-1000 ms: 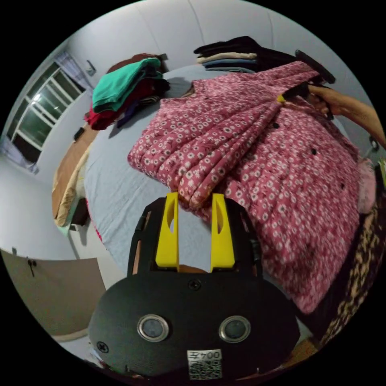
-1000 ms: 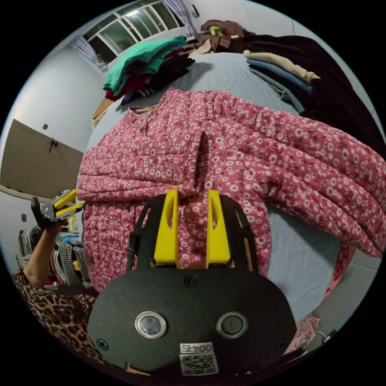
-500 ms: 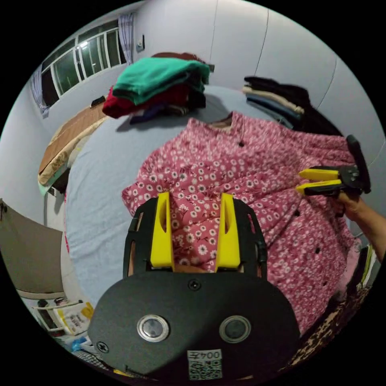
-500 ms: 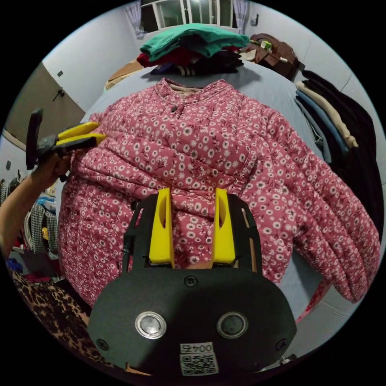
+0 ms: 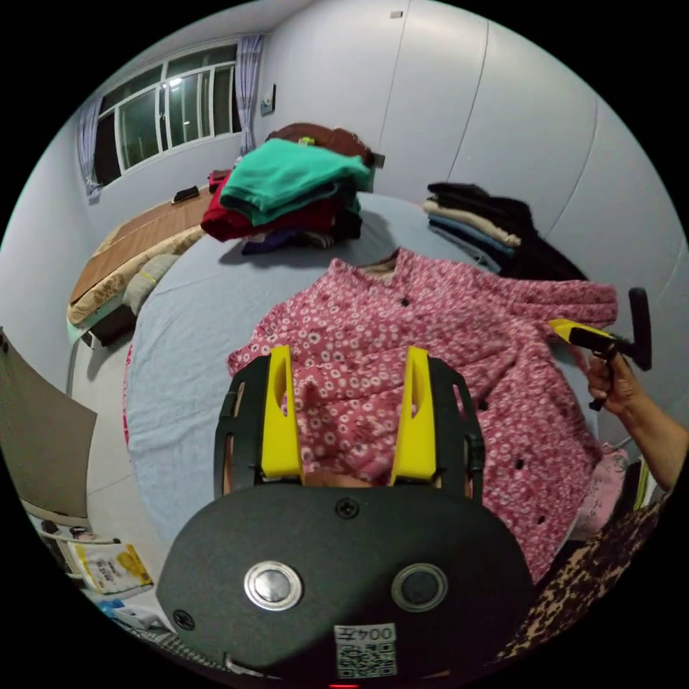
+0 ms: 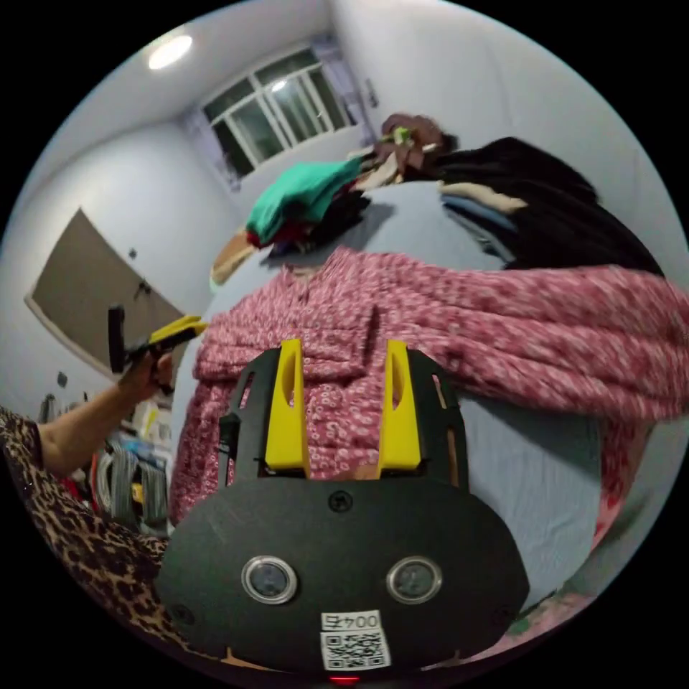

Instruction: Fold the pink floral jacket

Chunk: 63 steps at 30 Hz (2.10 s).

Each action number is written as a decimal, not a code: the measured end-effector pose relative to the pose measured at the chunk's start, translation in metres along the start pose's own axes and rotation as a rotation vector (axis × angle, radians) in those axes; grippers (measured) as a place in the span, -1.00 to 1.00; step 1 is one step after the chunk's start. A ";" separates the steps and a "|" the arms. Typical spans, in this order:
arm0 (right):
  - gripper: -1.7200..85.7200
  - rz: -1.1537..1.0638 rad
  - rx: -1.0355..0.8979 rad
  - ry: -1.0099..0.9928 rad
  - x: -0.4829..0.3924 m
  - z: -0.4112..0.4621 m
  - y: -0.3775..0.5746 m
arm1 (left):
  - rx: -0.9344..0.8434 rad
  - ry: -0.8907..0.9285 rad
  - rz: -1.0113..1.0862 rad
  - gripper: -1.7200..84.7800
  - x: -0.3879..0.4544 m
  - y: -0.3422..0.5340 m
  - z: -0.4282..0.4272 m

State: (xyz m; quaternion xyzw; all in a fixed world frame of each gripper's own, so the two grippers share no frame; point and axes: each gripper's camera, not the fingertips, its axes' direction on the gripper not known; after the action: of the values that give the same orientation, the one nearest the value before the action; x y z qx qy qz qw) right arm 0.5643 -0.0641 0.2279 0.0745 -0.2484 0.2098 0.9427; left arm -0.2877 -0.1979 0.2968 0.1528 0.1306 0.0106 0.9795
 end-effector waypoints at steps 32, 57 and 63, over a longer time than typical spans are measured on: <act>-0.74 -0.170 0.135 -0.292 -0.013 -0.110 0.031 | -0.375 -0.034 0.015 -0.49 0.111 0.119 0.052; -0.64 -0.003 -0.597 0.220 -0.061 0.044 0.155 | -0.472 0.881 -0.175 -0.55 0.133 0.035 0.159; -0.65 -0.040 -0.648 0.315 -0.072 0.072 0.144 | -0.511 0.930 -0.224 -0.61 0.149 0.022 0.186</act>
State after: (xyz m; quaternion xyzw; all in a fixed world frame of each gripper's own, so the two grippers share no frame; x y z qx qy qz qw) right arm 0.4140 0.0219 0.2600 -0.2564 -0.1522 0.1104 0.9481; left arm -0.0953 -0.2226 0.4367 -0.1260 0.5590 0.0040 0.8195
